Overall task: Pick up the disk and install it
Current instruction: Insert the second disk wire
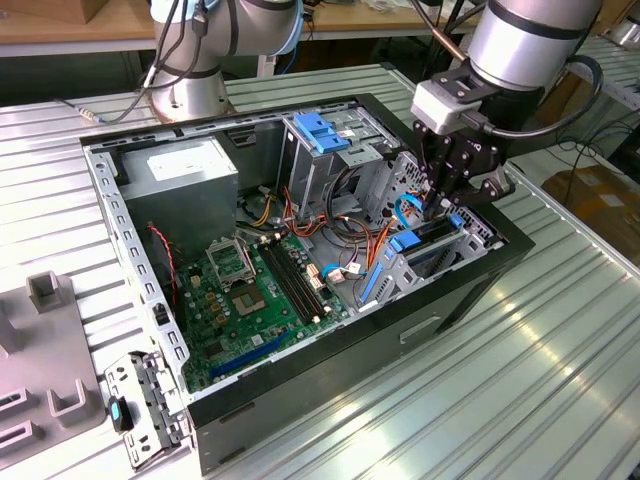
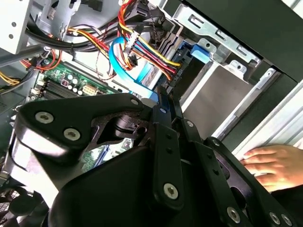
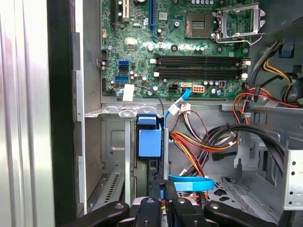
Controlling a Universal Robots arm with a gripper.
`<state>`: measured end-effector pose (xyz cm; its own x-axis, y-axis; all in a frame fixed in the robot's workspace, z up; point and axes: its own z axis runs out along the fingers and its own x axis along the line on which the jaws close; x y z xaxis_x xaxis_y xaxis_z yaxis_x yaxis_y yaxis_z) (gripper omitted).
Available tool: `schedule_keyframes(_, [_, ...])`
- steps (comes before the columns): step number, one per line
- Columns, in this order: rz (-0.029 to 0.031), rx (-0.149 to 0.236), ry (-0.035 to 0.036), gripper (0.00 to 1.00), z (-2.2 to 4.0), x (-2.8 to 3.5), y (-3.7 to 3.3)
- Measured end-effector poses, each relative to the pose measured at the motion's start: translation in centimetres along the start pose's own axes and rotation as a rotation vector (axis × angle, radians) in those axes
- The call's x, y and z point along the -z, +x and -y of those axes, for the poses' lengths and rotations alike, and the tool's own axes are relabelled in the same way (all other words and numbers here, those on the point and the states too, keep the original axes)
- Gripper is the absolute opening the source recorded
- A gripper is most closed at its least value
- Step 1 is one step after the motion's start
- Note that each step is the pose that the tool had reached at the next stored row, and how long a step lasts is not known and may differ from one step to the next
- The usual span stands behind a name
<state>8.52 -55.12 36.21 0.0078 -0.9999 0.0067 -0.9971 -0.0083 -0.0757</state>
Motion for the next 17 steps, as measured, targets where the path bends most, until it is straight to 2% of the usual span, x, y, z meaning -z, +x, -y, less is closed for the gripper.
schedule_keyframes(4, [-0.0003,0.0,0.0009,0.16,-0.03,-0.32,0.1])
schedule_keyframes(17, [0.0002,0.004,0.0011,0.16,0.15,-0.54,0.1])
